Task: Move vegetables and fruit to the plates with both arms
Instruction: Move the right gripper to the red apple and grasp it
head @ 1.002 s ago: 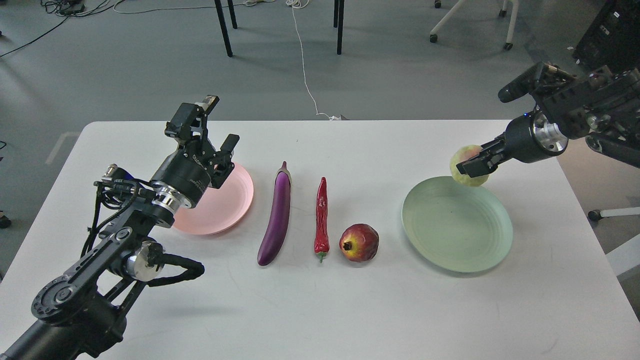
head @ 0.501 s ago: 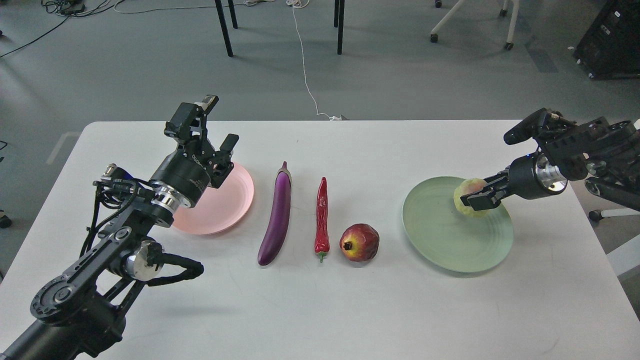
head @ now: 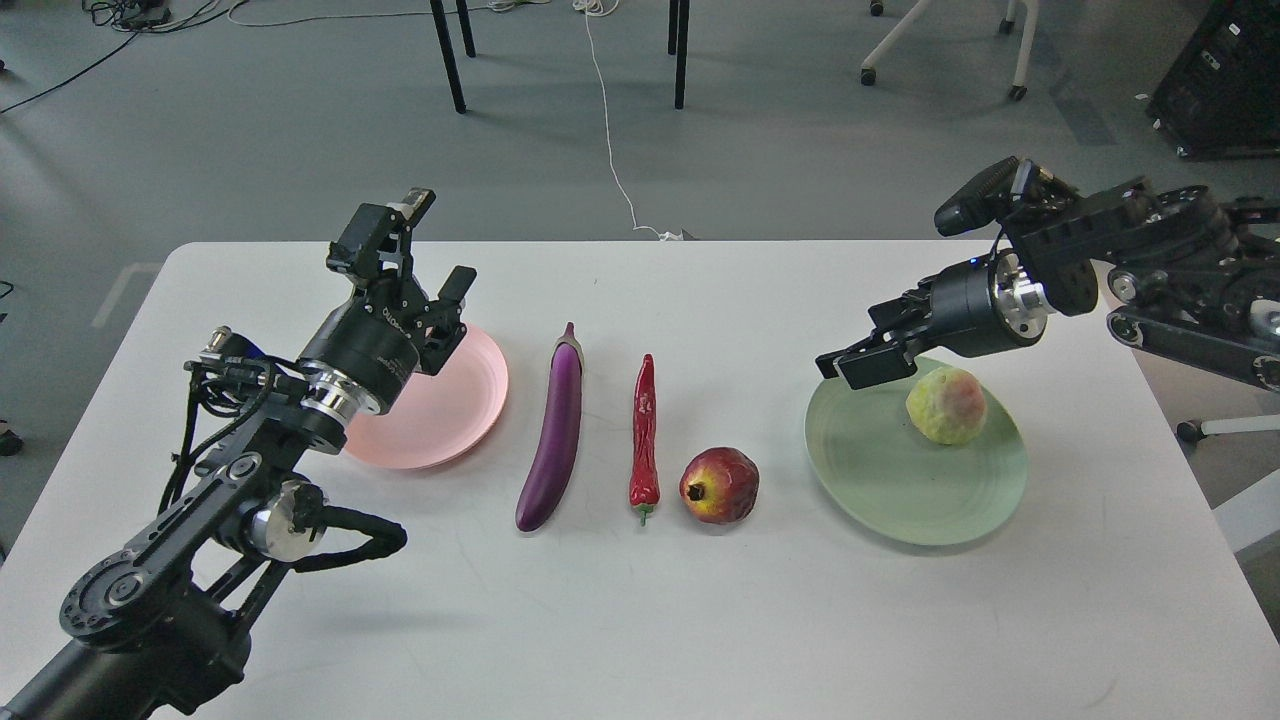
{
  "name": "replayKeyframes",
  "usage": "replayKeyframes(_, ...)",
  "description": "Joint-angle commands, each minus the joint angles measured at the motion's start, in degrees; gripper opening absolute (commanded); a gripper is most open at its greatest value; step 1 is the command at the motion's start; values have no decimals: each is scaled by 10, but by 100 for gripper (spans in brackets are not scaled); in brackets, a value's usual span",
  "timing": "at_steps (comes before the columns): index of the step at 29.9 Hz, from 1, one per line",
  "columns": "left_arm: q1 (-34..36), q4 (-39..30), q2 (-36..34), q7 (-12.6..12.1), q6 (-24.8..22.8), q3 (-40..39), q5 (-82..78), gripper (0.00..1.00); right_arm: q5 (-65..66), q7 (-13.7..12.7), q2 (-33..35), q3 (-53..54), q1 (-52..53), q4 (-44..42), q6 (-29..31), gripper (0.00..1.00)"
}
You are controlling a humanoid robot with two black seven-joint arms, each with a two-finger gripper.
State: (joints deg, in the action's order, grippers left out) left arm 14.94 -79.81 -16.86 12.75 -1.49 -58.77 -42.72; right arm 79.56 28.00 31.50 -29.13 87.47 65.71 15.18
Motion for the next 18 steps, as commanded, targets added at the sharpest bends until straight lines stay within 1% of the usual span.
replayKeyframes(1,-1,0,-1,0,0,0,0,99,1,0,-43,-2,0,12,2,98)
replayKeyframes(5,-4,0,-5,0,1,-2,0,99,1,0,-99,-8,-14,8,3,98)
replayKeyframes(10,-5,0,-5,0,2,-3,0,99,1,0,-143,-30,-24,-5,5,98)
replayKeyframes(14,-5,0,-5,0,2,-3,0,99,1,0,-161,-33,-41,-26,5,98)
replayKeyframes(18,-5,0,-5,0,2,-3,-1,99,1,0,-163,-34,-50,-35,5,97)
